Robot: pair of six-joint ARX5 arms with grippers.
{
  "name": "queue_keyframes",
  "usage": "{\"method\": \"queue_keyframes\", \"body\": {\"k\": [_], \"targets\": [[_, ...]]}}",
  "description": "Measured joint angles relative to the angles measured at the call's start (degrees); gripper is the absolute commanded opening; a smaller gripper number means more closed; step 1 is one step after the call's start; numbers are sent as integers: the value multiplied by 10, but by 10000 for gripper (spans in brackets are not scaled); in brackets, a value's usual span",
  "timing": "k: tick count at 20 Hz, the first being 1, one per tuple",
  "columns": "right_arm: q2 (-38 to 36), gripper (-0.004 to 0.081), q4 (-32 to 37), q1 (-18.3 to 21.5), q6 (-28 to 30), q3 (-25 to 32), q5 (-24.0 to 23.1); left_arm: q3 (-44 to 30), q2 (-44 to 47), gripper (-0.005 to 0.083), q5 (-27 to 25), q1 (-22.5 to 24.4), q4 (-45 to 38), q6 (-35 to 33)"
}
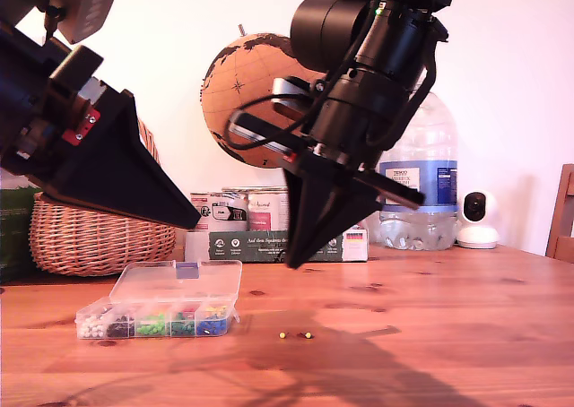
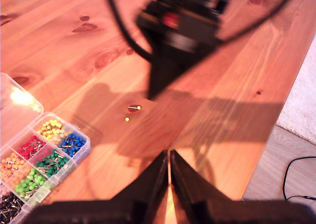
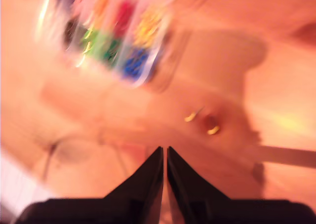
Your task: Sort the loose pins on the table into their correct compartments
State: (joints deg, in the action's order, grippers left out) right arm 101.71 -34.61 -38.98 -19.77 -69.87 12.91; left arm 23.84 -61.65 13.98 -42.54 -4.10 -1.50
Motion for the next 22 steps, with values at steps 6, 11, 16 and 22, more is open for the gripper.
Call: {"method": "queue_keyframes", "body": {"k": [6,11,16,22], "targets": [[0,5,-36,3,-3,-1,-24,0,0,-23,0,0,0,0],[32,44,-62,3,-3,-31,-24,0,0,-23,0,0,0,0],[88,110,-96,3,-3,-84,-24,0,0,-23,0,0,0,0],[121,111,-122,3,1,-109,-30,0,0,-23,0,0,0,0]]}}
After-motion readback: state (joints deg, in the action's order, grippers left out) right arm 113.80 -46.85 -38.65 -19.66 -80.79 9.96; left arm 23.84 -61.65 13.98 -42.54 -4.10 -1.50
